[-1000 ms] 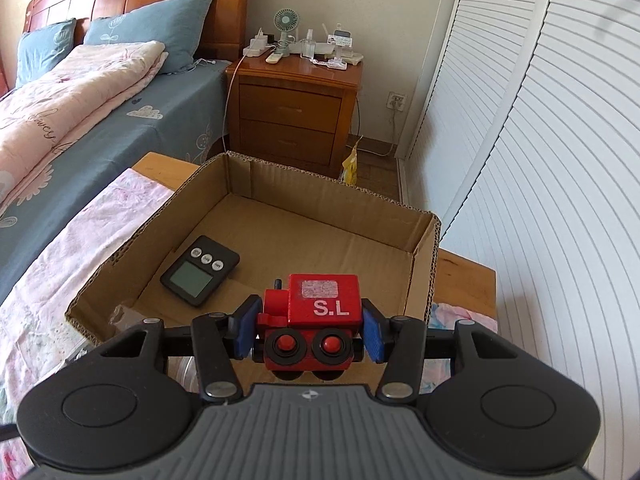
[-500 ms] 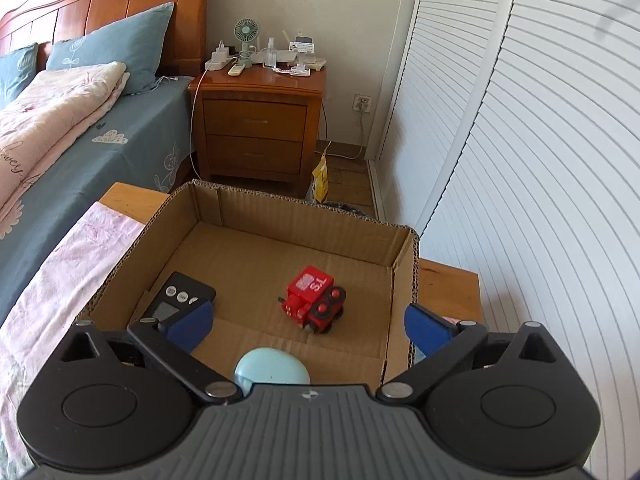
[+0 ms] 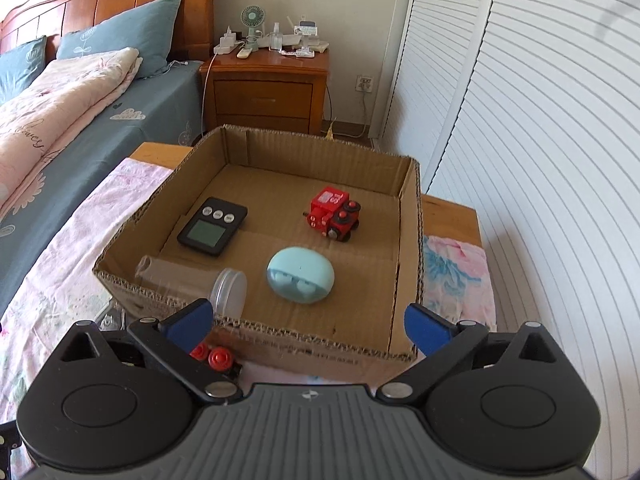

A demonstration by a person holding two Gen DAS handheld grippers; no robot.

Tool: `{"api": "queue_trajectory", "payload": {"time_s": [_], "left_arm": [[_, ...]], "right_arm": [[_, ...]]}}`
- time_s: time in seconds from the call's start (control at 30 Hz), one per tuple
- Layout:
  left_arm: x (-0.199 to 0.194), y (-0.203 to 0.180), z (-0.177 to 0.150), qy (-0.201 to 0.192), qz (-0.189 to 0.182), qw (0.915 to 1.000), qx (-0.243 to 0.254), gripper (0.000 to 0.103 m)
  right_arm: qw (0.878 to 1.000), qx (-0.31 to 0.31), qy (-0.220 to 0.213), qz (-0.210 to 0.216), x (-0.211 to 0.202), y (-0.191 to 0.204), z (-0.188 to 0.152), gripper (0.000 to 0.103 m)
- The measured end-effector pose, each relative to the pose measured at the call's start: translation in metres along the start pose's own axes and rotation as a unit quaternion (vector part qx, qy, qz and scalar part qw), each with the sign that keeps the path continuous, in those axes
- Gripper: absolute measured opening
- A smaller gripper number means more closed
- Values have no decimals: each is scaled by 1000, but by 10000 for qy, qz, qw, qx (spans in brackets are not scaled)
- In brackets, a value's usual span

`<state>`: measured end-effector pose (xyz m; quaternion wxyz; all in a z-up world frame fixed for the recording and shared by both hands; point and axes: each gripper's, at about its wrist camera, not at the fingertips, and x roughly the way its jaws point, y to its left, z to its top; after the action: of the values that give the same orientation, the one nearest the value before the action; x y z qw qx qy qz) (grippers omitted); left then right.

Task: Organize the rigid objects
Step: 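Withdraw the right gripper and move it over the white MEDICAL tub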

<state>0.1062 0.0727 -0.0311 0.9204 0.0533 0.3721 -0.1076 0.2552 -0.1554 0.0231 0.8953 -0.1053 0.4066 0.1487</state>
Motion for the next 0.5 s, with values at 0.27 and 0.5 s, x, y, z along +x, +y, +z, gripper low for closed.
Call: {"api": "queue_trajectory", "payload": {"time_s": [0.27,0.5], "left_arm": [[-3,-5,-8,88,23,9999,-146,101],[-3,-9,-12,133,28,9997,-185,101]], "right_arm": [[9985,366,345,204,15,0,-34,103],[9965,566,611,5,33,3,-51,103]]}}
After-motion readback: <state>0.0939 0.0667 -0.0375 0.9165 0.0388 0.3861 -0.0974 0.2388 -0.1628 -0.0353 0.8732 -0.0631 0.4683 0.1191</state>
